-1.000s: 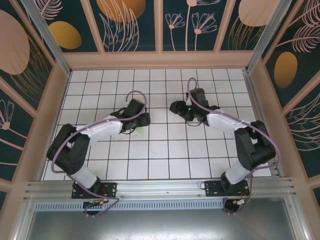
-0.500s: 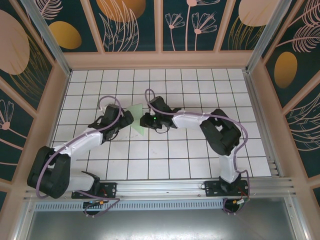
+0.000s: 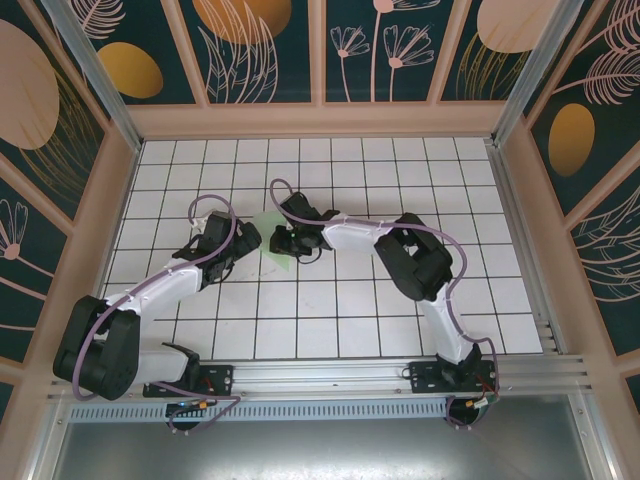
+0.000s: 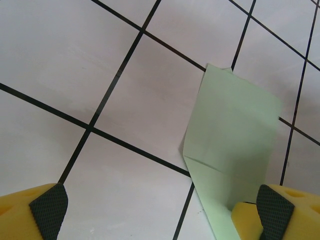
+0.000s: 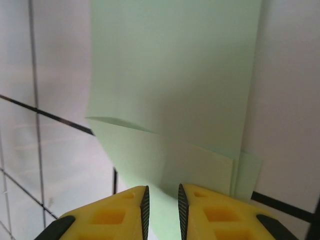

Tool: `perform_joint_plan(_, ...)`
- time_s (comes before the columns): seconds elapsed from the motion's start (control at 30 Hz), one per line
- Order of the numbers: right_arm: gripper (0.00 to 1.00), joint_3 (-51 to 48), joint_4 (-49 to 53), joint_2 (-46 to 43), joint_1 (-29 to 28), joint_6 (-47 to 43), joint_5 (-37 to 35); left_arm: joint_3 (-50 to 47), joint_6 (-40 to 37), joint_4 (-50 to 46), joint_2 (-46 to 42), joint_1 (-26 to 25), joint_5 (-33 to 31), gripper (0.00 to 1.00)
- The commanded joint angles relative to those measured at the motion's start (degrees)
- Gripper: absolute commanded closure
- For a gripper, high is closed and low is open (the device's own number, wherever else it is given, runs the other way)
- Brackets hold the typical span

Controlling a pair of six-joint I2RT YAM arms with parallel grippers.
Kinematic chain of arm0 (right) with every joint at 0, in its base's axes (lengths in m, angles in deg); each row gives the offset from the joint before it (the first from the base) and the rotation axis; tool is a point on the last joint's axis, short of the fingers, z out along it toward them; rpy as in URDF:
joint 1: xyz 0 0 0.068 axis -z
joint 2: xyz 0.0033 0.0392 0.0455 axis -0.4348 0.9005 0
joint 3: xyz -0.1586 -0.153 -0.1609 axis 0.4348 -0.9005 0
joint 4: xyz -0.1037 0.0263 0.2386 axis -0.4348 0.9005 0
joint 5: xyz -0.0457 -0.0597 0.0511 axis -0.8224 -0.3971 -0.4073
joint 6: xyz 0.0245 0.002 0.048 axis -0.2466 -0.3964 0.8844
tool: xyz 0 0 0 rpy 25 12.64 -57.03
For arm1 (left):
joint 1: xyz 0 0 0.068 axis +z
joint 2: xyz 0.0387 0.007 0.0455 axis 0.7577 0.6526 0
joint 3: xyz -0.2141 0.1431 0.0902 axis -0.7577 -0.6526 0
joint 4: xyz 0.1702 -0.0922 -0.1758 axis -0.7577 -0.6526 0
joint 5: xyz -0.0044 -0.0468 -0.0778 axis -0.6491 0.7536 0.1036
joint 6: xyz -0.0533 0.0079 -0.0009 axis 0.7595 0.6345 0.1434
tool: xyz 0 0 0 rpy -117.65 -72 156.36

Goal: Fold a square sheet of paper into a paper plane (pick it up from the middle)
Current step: Move the paper to the center of the table, then fold the wing for the fifth time at the center of the table.

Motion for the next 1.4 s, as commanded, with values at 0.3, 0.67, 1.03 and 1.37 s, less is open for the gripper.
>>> perform_joint_plan(0.3,0.74,-11.9,11.7,-5.2,4.5,-28.5,-0.4,-0.4,0.1,2.7,-0.4,0.6,3.3,0.01)
perform_joint_plan(0.67,0.67,-23.9,9.2,-22.5,6.8,-35.1,3.2,-0.3,-2.0,7.7,2.0,0.6,13.8,0.01)
perform_joint_plan(1.03,0.63,-31.1,-4.8,-30.9,6.8,-8.0,1.5,-2.0,2.5,14.4,3.6,-0.4,23.5,0.01)
perform_joint_plan(1.37,0.66,-31.3,-6.6,-26.1,7.2,-7.4,0.8,-1.8,7.3,16.2,5.1,-5.6,23.6,0.01)
